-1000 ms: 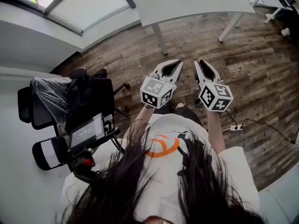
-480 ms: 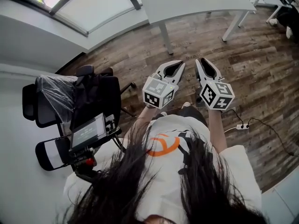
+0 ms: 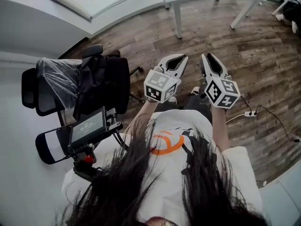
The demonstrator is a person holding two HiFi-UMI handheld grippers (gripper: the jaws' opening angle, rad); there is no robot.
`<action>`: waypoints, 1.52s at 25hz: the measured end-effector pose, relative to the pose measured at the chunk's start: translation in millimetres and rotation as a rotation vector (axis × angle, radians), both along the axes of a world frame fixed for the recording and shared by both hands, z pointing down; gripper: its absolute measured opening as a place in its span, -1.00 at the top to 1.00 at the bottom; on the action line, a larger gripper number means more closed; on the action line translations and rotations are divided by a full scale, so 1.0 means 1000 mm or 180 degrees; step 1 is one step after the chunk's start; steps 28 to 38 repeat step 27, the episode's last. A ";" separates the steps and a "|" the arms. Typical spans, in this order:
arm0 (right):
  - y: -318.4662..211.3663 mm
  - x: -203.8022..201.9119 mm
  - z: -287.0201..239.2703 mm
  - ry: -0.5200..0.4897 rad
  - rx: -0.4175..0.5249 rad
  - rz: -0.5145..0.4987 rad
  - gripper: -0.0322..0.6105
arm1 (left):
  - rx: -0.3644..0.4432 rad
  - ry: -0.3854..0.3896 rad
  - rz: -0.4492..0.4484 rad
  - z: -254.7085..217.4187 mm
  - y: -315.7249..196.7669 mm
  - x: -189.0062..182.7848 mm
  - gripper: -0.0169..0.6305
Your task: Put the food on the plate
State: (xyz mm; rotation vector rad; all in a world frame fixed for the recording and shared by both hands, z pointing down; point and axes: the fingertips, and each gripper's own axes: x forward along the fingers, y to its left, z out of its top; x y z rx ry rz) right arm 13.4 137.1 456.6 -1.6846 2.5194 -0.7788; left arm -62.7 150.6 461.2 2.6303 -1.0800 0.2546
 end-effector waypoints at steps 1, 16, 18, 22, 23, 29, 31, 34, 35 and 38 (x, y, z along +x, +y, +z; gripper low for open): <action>0.002 0.000 0.002 0.0008 -0.0020 0.0006 0.57 | -0.0003 -0.0001 0.0012 0.001 0.001 0.001 0.93; 0.006 0.009 0.002 0.0131 -0.0071 0.0022 0.57 | 0.0038 0.0039 0.0085 -0.007 0.002 0.015 0.93; 0.005 0.010 0.003 0.0135 -0.0080 0.0022 0.57 | 0.0040 0.0041 0.0078 -0.007 0.002 0.015 0.93; 0.005 0.012 0.004 0.0143 -0.0077 0.0034 0.57 | 0.0051 0.0046 0.0076 -0.008 0.000 0.015 0.93; 0.005 0.012 0.004 0.0142 -0.0077 0.0035 0.57 | 0.0055 0.0043 0.0076 -0.008 0.000 0.015 0.93; 0.006 0.010 0.005 0.0140 -0.0088 0.0033 0.57 | 0.0068 0.0035 0.0079 -0.009 0.000 0.014 0.93; 0.006 0.010 0.005 0.0140 -0.0088 0.0033 0.57 | 0.0068 0.0035 0.0079 -0.009 0.000 0.014 0.93; 0.006 0.010 0.005 0.0140 -0.0088 0.0033 0.57 | 0.0068 0.0035 0.0079 -0.009 0.000 0.014 0.93; 0.006 0.010 0.005 0.0140 -0.0088 0.0033 0.57 | 0.0068 0.0035 0.0079 -0.009 0.000 0.014 0.93; 0.006 0.010 0.005 0.0140 -0.0088 0.0033 0.57 | 0.0068 0.0035 0.0079 -0.009 0.000 0.014 0.93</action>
